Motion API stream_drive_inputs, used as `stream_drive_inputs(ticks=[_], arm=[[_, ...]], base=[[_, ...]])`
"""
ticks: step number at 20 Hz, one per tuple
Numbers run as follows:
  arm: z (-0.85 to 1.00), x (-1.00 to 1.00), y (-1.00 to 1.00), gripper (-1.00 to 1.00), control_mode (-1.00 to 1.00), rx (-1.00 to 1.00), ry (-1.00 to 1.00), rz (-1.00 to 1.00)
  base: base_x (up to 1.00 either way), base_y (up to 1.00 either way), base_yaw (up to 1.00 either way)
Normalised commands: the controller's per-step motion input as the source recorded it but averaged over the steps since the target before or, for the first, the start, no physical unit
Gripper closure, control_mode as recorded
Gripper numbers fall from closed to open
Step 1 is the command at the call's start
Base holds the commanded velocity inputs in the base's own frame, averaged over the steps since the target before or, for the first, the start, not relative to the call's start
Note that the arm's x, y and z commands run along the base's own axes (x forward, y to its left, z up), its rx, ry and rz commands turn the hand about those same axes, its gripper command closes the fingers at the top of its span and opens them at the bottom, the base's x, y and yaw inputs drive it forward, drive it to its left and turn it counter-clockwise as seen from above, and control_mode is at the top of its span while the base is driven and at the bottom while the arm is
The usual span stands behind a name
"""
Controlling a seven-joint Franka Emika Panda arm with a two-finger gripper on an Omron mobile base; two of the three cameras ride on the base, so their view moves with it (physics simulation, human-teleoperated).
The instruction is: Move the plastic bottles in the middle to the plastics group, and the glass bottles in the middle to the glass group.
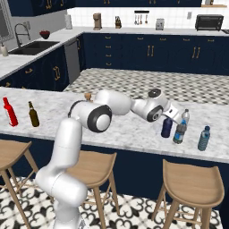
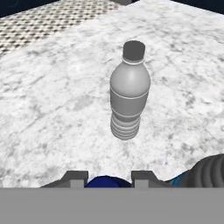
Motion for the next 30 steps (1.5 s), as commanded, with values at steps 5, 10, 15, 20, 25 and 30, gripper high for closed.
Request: stream_drive_inputs(ticks=[5,10,15,20,25,30], arm=[[-0.4,-0.04,0.06,1.0,-1.0,0.01,0.0,0.0],[-0.34,0.0,0.25,1.0,-1.0,0.0,-0.01,0.0],[-0.28,-0.06,0.3,-1.0,-1.0,0.0,0.0,0.0],[-0.01,0.0,0.08,-1.0,-1.0,0.0,-0.05,0.0],[0.1,0.0,0.05,-1.0,-1.0,0.0,-0.13,0.0],[0.58,-0.17,0.0,-1.0,-1.0,0.0,-0.17,0.0]], base=[[0.0,0.0,0.0],[0.0,0.0,0.0],[0.0,0.0,0.0],[0.0,0.0,0.0],[0.0,0.0,0.0],[0.0,0.0,0.0]])
